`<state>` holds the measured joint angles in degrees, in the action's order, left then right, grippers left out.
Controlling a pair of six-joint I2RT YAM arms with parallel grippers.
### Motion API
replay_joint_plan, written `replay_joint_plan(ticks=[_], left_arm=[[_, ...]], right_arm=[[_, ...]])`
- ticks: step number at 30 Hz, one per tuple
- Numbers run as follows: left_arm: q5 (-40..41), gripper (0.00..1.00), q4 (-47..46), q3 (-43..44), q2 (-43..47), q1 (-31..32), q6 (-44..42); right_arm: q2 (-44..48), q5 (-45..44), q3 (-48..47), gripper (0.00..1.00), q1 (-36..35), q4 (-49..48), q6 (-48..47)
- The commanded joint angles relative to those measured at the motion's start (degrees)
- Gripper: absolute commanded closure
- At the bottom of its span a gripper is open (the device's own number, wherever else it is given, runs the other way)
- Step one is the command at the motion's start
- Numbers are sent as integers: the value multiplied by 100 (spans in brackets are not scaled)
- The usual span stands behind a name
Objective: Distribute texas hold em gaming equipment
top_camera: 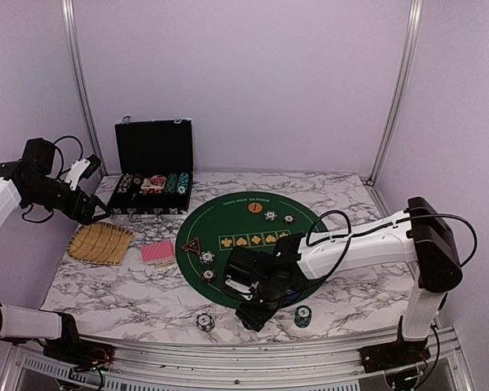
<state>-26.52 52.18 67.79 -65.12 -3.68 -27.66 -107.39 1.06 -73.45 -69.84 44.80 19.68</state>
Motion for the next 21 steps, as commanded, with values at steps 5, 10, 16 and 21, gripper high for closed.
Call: replay_joint_plan(ticks=[5, 10, 16, 21], left_arm=[[-51, 1, 134, 191, 52, 17, -18], [-39, 1, 134, 174, 59, 24, -27], [-41, 1, 134, 171, 61, 17, -29], [-54, 1, 134, 173, 60, 17, -20]], right_arm=[[-87, 47, 98, 42, 90, -158, -38], [-67, 66, 81, 48, 120, -124, -44], [28, 77, -37, 61, 120, -26, -52], [125, 81, -165, 65, 116, 122, -52]])
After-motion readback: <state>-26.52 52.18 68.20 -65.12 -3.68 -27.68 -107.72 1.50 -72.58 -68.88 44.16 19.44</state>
